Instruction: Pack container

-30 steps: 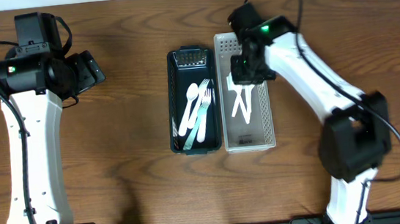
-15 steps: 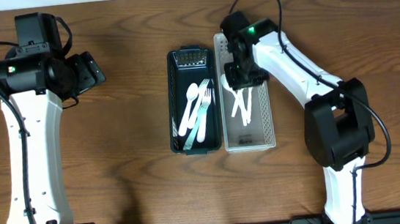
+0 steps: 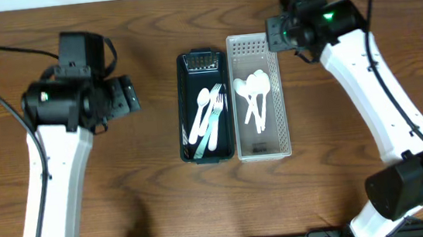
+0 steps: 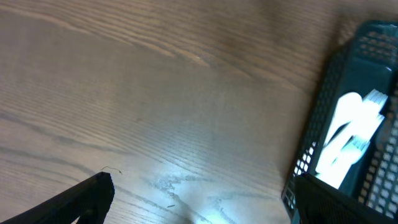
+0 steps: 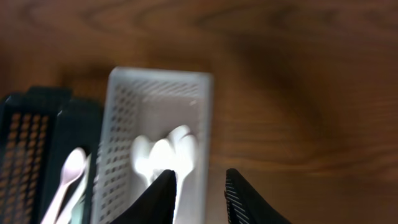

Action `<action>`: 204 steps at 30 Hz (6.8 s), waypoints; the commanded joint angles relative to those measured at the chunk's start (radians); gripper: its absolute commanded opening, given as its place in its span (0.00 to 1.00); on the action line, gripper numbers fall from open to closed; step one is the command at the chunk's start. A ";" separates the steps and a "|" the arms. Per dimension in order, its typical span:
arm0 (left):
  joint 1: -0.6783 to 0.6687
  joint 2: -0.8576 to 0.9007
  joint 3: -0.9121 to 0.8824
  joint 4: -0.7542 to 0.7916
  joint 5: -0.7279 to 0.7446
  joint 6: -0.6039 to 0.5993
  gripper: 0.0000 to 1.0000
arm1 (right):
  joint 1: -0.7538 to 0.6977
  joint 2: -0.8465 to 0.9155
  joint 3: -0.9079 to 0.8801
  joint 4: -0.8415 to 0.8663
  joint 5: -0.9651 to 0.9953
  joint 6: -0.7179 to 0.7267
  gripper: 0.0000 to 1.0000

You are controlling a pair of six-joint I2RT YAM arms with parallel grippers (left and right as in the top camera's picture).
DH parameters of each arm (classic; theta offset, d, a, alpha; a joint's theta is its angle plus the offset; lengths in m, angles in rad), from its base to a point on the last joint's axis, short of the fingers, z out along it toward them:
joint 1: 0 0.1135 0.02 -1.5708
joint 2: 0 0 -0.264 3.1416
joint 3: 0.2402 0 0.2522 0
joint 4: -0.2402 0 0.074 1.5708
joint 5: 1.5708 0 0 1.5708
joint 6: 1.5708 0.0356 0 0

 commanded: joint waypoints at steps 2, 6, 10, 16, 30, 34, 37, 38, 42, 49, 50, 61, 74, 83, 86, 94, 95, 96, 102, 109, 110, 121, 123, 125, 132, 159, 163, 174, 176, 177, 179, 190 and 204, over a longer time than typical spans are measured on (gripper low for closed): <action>-0.020 -0.076 -0.077 0.079 -0.054 0.008 0.98 | -0.018 -0.026 0.010 0.075 0.145 0.001 0.80; -0.021 -0.080 -0.087 0.201 -0.051 0.003 0.98 | -0.060 -0.012 0.010 0.259 0.182 -0.006 0.88; -0.015 -0.079 -0.087 0.255 -0.089 0.030 0.98 | -0.092 -0.029 0.012 0.311 0.188 -0.050 0.99; -0.001 -0.086 -0.089 0.232 -0.090 0.038 0.98 | -0.167 -0.050 0.011 0.198 0.170 -0.085 0.99; -0.098 -0.607 -0.511 0.354 -0.109 0.114 0.98 | -0.269 -0.721 -0.640 0.375 0.084 -0.089 0.99; -0.098 -0.804 -0.688 0.455 -0.174 0.114 0.98 | -0.257 -0.971 -0.877 0.392 0.066 -0.073 0.99; -0.098 -0.904 -0.790 0.486 -0.248 0.114 0.98 | -0.249 -1.113 -1.012 0.401 0.066 0.011 0.99; -0.098 -0.932 -0.820 0.486 -0.260 0.114 0.98 | -0.249 -1.155 -1.055 0.402 0.066 0.040 0.99; -0.098 -0.982 -0.896 0.477 -0.260 0.114 0.98 | -0.249 -1.237 -1.173 0.407 0.107 0.043 0.99; -0.098 -0.989 -0.930 0.467 -0.260 0.114 0.98 | -0.250 -1.231 -1.308 0.275 0.159 0.039 0.99; -0.098 -0.989 -0.930 0.466 -0.260 0.114 0.98 | -0.250 -1.231 -1.313 0.258 0.159 0.039 0.99; -0.101 -0.985 -0.930 0.451 -0.259 0.114 0.98 | -0.250 -1.231 -1.316 0.084 0.153 0.039 0.99; -0.101 -0.985 -0.930 0.451 -0.259 0.114 0.98 | -0.230 -1.347 -1.316 0.080 0.153 0.039 0.99; -0.101 -0.985 -0.930 0.451 -0.259 0.114 0.98 | -0.201 -1.751 -1.320 0.039 0.103 0.039 0.99; -0.101 -0.985 -0.930 0.451 -0.259 0.114 0.98 | -0.210 -1.781 -1.339 0.122 0.080 0.006 0.99; -0.101 -0.985 -0.930 0.451 -0.259 0.114 0.98 | -0.210 -1.796 -1.695 0.907 0.033 -0.221 0.99; -0.101 -0.985 -0.930 0.451 -0.259 0.114 0.98 | -0.210 -1.796 -1.745 0.987 0.028 -0.227 0.99; -0.101 -0.985 -0.930 0.451 -0.259 0.114 0.98 | -0.209 -1.796 -1.780 1.036 0.028 -0.227 0.99; -0.101 -0.985 -0.930 0.451 -0.259 0.114 0.98 | -0.202 -1.796 -1.820 0.919 -0.090 -0.232 0.99; -0.101 -0.985 -0.930 0.451 -0.259 0.114 0.98 | -0.201 -1.795 -1.820 0.920 -0.162 -0.232 0.99; -0.101 -0.985 -0.930 0.451 -0.259 0.114 0.98 | -0.201 -1.795 -1.820 0.920 -0.162 -0.232 0.99; -0.101 -0.985 -0.930 0.451 -0.259 0.114 0.98 | -0.201 -1.795 -1.820 0.920 -0.162 -0.231 0.99; -0.101 -0.985 -0.930 0.451 -0.259 0.114 0.98 | -0.201 -1.795 -1.820 0.920 -0.162 -0.232 0.99; -0.101 -0.985 -0.930 0.451 -0.259 0.114 0.98 | -0.201 -1.795 -1.820 0.920 -0.162 -0.231 0.99; -0.101 -0.986 -0.930 0.451 -0.262 0.119 0.98 | -0.201 -1.795 -1.820 0.920 -0.162 -0.232 0.99; -0.016 -1.380 -1.453 1.062 0.274 0.360 0.98 | -0.201 -1.795 -1.820 0.920 -0.162 -0.232 0.99; -0.008 -1.381 -1.483 1.069 0.341 0.365 0.98 | -0.201 -1.795 -1.820 0.920 -0.162 -0.232 0.99; -0.008 -1.377 -1.483 1.070 0.341 0.338 0.98 | -0.201 -1.795 -1.820 0.920 -0.162 -0.231 0.99; -0.008 -1.377 -1.483 1.070 0.341 0.338 0.98 | -0.201 -1.795 -1.820 0.920 -0.162 -0.231 0.99; -0.008 -1.377 -1.483 1.070 0.341 0.338 0.98 | -0.201 -1.795 -1.820 0.920 -0.162 -0.231 0.99; -0.008 -1.377 -1.483 1.070 0.341 0.338 0.98 | -0.201 -1.795 -1.820 0.920 -0.162 -0.232 0.99; -0.008 -1.377 -1.483 1.070 0.341 0.338 0.98 | -0.201 -1.795 -1.820 0.920 -0.162 -0.231 0.99; -0.008 -1.377 -1.483 1.070 0.341 0.338 0.98 | -0.201 -1.795 -1.820 0.920 -0.162 -0.232 0.99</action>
